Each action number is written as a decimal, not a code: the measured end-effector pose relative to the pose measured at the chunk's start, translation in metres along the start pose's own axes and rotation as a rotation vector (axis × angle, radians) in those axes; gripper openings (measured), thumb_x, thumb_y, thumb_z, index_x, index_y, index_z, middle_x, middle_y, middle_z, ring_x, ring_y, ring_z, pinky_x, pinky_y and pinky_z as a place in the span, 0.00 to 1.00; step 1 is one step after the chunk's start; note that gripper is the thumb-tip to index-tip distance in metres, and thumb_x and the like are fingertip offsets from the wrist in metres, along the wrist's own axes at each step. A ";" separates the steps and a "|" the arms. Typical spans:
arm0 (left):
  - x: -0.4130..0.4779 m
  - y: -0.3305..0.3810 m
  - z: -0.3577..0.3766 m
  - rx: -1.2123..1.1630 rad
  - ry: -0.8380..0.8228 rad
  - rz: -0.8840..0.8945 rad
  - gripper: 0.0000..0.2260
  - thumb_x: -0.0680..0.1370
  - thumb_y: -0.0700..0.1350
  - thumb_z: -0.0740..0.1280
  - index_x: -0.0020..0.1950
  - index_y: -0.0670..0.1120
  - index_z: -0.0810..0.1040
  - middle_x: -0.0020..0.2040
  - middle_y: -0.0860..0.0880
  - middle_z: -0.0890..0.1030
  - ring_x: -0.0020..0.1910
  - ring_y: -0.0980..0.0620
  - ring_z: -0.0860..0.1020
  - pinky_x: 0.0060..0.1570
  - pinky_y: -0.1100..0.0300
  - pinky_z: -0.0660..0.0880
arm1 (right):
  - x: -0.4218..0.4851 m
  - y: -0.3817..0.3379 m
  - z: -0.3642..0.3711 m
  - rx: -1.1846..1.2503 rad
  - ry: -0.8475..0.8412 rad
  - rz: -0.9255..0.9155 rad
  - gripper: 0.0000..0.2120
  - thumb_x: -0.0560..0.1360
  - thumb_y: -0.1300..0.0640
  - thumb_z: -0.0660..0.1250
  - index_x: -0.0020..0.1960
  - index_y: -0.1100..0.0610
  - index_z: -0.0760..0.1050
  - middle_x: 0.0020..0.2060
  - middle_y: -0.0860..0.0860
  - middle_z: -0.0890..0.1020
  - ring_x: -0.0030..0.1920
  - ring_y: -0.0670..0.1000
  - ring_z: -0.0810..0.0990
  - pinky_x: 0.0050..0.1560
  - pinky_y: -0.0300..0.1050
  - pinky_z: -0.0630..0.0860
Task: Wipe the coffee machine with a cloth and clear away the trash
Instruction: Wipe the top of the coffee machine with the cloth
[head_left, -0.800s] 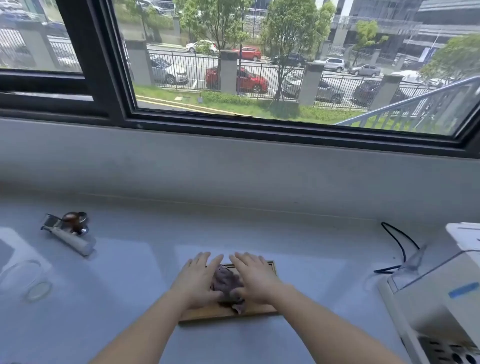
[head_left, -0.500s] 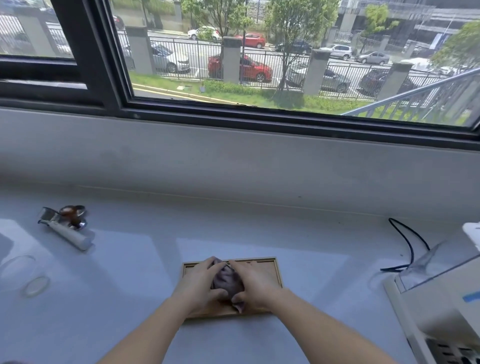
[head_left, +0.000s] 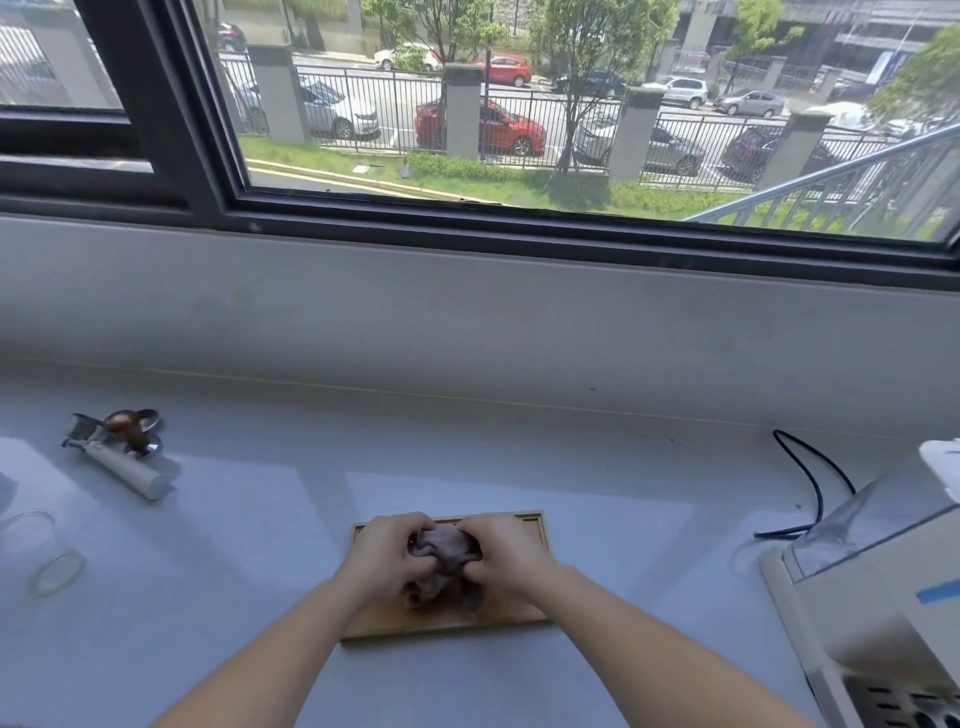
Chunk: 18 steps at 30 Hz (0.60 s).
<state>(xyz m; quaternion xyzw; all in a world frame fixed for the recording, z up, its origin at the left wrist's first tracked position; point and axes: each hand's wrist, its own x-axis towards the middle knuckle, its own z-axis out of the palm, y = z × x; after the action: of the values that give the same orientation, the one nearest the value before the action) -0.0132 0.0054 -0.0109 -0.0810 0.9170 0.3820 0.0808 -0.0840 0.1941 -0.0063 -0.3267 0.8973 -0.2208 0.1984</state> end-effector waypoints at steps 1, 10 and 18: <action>0.000 0.005 -0.004 -0.012 -0.016 0.010 0.09 0.67 0.47 0.71 0.46 0.53 0.80 0.36 0.53 0.81 0.37 0.54 0.78 0.38 0.57 0.75 | -0.003 0.000 -0.007 -0.014 0.009 -0.002 0.06 0.66 0.57 0.67 0.43 0.51 0.73 0.41 0.50 0.80 0.42 0.54 0.77 0.37 0.47 0.72; 0.002 0.078 -0.022 -0.042 -0.066 0.177 0.09 0.67 0.49 0.73 0.47 0.54 0.81 0.37 0.53 0.83 0.36 0.56 0.80 0.35 0.62 0.74 | -0.053 0.002 -0.067 0.008 0.158 0.052 0.08 0.67 0.55 0.68 0.46 0.55 0.77 0.38 0.52 0.82 0.39 0.54 0.77 0.36 0.48 0.72; 0.005 0.157 -0.013 -0.084 -0.132 0.369 0.13 0.68 0.45 0.76 0.50 0.51 0.81 0.38 0.49 0.85 0.35 0.52 0.80 0.38 0.54 0.78 | -0.122 0.011 -0.119 -0.026 0.327 0.157 0.06 0.67 0.57 0.69 0.38 0.56 0.72 0.32 0.52 0.76 0.33 0.53 0.72 0.32 0.48 0.66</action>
<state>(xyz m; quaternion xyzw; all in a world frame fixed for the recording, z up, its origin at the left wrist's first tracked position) -0.0523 0.1047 0.1056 0.1104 0.8923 0.4327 0.0658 -0.0632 0.3156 0.1119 -0.2182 0.9431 -0.2432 0.0624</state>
